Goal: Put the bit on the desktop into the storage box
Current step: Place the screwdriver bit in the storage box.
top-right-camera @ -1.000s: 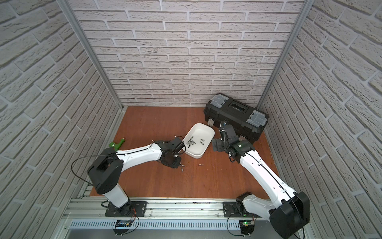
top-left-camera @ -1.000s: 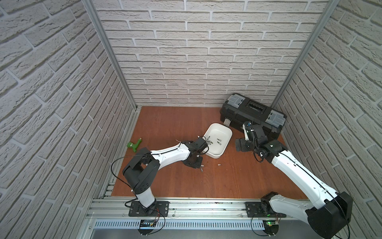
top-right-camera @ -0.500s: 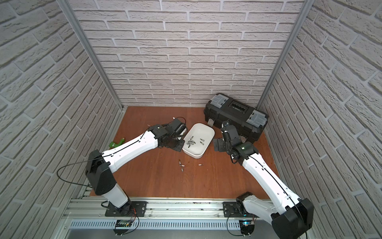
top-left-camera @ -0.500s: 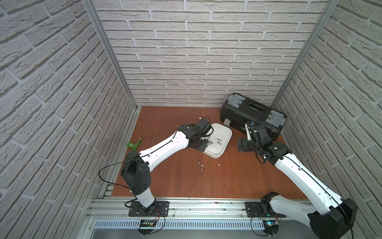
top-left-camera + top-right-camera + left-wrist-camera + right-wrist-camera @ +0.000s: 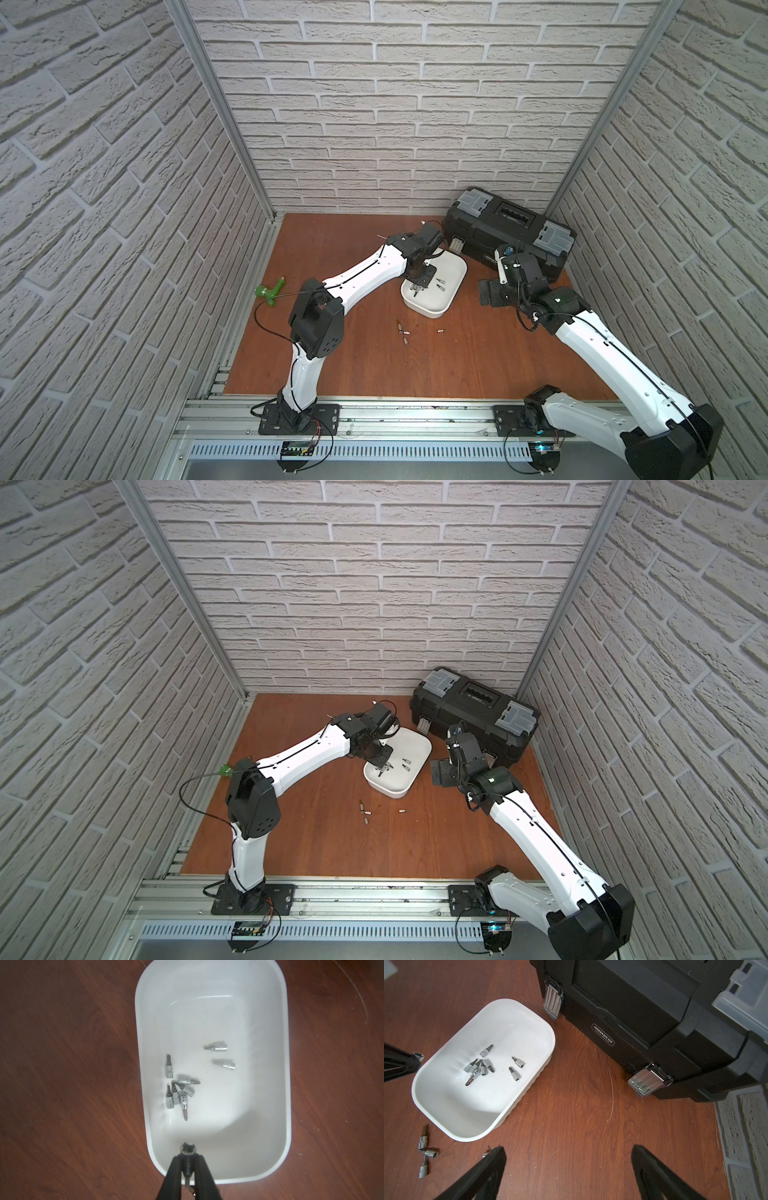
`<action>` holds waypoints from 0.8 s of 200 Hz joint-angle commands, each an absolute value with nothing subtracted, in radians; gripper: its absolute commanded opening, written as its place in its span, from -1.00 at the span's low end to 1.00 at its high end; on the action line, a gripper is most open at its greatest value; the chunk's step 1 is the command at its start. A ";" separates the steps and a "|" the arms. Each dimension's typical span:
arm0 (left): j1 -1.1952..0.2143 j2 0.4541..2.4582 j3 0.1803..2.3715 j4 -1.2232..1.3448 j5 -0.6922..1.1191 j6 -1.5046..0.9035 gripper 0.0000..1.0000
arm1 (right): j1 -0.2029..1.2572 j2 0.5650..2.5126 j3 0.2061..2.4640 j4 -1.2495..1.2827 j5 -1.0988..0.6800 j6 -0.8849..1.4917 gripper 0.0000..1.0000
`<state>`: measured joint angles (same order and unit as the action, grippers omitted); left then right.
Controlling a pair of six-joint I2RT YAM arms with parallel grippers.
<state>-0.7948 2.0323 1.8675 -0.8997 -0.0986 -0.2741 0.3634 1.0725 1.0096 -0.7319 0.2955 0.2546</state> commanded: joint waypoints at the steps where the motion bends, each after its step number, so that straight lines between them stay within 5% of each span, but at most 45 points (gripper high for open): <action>1: -0.785 2.083 1.917 -0.874 -0.085 -0.225 -0.72 | 0.357 1.055 1.012 -0.724 0.310 0.255 0.97; 160: -0.775 2.395 2.126 -0.817 -0.038 -0.201 -0.67 | 0.356 1.039 0.986 -0.720 0.300 0.255 0.97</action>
